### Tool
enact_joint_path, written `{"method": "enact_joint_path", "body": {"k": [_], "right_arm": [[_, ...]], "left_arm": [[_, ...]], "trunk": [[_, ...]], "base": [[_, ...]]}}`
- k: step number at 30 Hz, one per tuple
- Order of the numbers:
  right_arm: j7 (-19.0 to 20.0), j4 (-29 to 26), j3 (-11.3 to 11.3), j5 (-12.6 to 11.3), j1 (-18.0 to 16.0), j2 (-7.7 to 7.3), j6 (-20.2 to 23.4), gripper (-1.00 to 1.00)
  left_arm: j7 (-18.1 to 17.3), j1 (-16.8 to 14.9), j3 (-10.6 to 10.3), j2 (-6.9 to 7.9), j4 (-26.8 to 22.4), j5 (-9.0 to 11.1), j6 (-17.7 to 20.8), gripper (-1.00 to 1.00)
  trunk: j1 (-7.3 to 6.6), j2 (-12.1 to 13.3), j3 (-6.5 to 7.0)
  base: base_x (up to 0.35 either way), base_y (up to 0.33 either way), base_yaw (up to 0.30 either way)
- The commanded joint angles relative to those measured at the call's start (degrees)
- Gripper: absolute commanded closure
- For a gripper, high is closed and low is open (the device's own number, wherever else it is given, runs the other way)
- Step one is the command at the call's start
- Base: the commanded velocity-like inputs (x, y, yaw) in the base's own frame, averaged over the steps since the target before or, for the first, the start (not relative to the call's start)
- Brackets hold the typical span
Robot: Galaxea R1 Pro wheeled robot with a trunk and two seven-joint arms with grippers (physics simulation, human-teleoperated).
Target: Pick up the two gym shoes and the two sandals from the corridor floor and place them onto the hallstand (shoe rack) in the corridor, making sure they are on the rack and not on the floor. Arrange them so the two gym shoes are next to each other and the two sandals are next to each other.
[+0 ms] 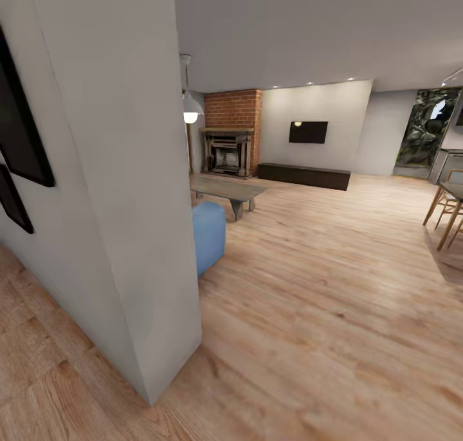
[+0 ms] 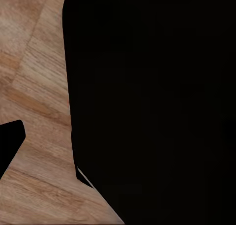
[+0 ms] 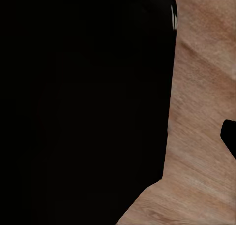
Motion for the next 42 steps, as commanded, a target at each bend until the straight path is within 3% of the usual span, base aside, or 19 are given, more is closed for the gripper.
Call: {"method": "enact_joint_path", "body": {"k": [1,3,31,42], "right_arm": [[-0.08,-0.09,-0.07,0.04,-0.27,-0.14,0.33,-1.0],[-0.08,-0.09,-0.05,0.06,-0.27,-0.14,0.31,-1.0],[-0.08,-0.09,-0.04,0.06,-0.27,-0.14,0.3,-1.0],[-0.03,0.14,0.0,-0.15,-0.51,-0.12,0.19,-1.0]], "left_arm": [[0.0,0.15,0.04,-0.33,-0.33,0.06,0.13,-1.0],[0.0,0.13,0.01,-0.95,-0.98,0.07,0.09,-1.0],[0.0,0.12,-0.03,-0.96,-1.25,0.07,0.07,-1.0],[-0.16,0.09,0.24,-1.13,-2.44,0.08,0.09,-1.0]], "trunk": [[0.0,-0.02,-0.03],[0.0,-0.02,-0.03],[0.0,-0.02,-0.03],[0.0,-0.02,-0.03]], "base": [[0.0,0.0,0.0],[0.0,0.0,0.0],[-0.001,0.0,0.0],[-0.231,0.0,0.0]]}}
